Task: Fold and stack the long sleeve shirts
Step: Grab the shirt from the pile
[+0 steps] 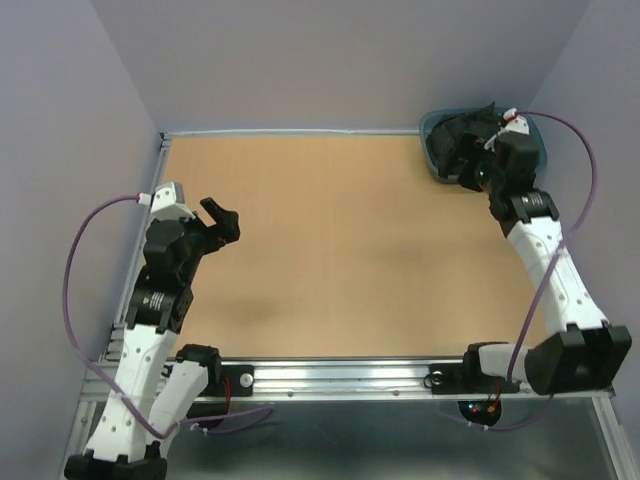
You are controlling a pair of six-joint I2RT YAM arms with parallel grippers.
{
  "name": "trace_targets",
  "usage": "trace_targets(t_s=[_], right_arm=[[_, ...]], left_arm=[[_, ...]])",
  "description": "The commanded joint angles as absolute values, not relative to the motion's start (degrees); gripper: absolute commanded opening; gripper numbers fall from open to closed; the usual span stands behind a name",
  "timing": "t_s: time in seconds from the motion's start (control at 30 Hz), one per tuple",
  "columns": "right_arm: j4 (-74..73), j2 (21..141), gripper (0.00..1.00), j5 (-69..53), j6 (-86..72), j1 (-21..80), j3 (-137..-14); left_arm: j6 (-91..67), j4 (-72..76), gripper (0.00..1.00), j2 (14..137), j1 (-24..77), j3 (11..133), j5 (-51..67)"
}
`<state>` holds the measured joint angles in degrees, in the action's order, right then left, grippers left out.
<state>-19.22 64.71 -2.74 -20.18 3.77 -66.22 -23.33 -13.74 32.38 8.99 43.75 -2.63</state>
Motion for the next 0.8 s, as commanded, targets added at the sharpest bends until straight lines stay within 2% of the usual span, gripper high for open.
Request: trace_targets(t_s=[0.0, 0.1, 0.2, 0.4, 0.53, 0.77], right_arm=[[-28.5, 76.0, 1.00, 5.0, -22.9, 3.6, -79.5], [-28.9, 85.7, 1.00, 10.2, -22.3, 3.5, -87.4], [-29.9, 88.4, 1.00, 11.1, -21.0, 3.5, -89.3], [-30.2, 96.9, 1.00, 24.5, -20.5, 2.6, -94.5], [-30.1, 103.8, 1.00, 21.8, -20.2, 0.6, -102.5], [-30.1, 122.0, 1.00, 24.0, -18.5, -1.4, -120.0]], left_arm=[[-23.7, -14.1, 0.99, 39.1, 9.0, 47.5, -0.3], [-21.1, -13.8, 0.99, 46.3, 8.9, 49.6, 1.8], [-19.9, -13.4, 0.99, 50.5, 8.9, 51.1, 3.0], [-18.3, -7.0, 0.99, 57.6, 8.9, 52.2, 4.2], [-17.3, -3.6, 0.99, 60.3, 8.9, 50.7, 4.7], [-15.7, -0.3, 0.99, 62.8, 8.9, 46.0, 7.1]])
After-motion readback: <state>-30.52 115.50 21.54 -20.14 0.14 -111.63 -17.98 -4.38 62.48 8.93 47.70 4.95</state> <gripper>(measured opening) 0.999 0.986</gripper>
